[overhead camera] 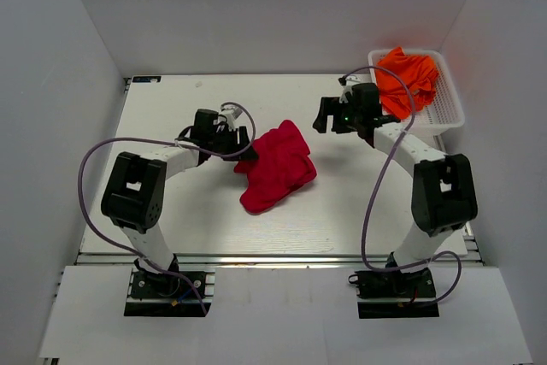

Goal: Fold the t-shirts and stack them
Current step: Flatten out the tshirt

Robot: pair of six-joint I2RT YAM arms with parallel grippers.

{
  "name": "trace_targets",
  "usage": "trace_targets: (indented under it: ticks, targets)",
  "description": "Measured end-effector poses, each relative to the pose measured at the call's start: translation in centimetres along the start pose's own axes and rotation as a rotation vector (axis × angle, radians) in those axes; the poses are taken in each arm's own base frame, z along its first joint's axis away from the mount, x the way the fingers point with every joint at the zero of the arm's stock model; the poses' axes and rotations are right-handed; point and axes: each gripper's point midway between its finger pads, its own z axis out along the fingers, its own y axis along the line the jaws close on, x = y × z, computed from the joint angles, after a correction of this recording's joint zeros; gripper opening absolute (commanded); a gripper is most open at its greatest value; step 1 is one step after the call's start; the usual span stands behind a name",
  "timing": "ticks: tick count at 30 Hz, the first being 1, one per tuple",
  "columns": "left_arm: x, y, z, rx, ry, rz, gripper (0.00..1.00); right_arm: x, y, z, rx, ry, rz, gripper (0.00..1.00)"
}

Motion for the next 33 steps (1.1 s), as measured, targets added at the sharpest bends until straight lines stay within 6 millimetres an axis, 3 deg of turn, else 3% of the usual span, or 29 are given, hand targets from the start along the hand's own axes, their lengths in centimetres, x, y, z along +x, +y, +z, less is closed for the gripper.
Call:
trace_targets:
  ticks: [1,4,5,6,12,20,23,27,28,31,32,33]
  targets:
    - [-0.1,-0.1,0.3,0.002,0.006,0.0,0.58,0.1,0.1,0.6,-0.001,0.017,0.0,0.9]
    - [-0.8,-0.1,1.3,0.006,0.01,0.003,0.29,0.2,0.7,2.6,-0.009,0.057,-0.009,0.9]
    - [-0.8,-0.1,1.6,0.007,0.014,0.002,0.08,0.4,0.9,3.1,-0.011,0.068,-0.015,0.9]
    - [-0.7,-0.1,1.7,0.008,0.019,-0.002,0.0,0.5,1.1,3.6,-0.013,0.078,-0.021,0.9]
    - [-1.2,-0.3,1.2,-0.009,0.004,0.012,0.0,1.3,2.7,6.3,-0.028,0.133,-0.077,0.89]
    - [-5.1,-3.0,-3.1,-0.037,-0.138,0.09,0.0,-0.7,4.7,13.2,0.011,0.111,-0.122,0.82]
    - [-5.6,-3.3,-3.9,-0.046,-0.161,0.105,0.0,0.1,5.0,15.4,0.026,0.125,-0.116,0.81]
    - [-4.7,-2.7,-3.9,-0.073,-0.136,0.093,0.0,1.7,4.9,17.8,0.053,0.153,-0.106,0.78]
    - [-4.5,-2.5,-3.9,-0.079,-0.131,0.09,0.0,2.2,4.9,18.2,0.055,0.164,-0.104,0.7]
    - [-3.6,-2.1,-3.8,-0.091,-0.111,0.08,0.0,2.0,5.4,18.6,0.057,0.154,-0.106,0.58]
    - [-3.4,-2.0,-3.8,-0.094,-0.105,0.078,0.0,2.1,5.6,18.6,0.057,0.156,-0.106,0.33]
    - [-3.1,-1.9,-3.8,-0.097,-0.099,0.074,0.0,2.3,5.6,18.6,0.061,0.162,-0.108,0.17]
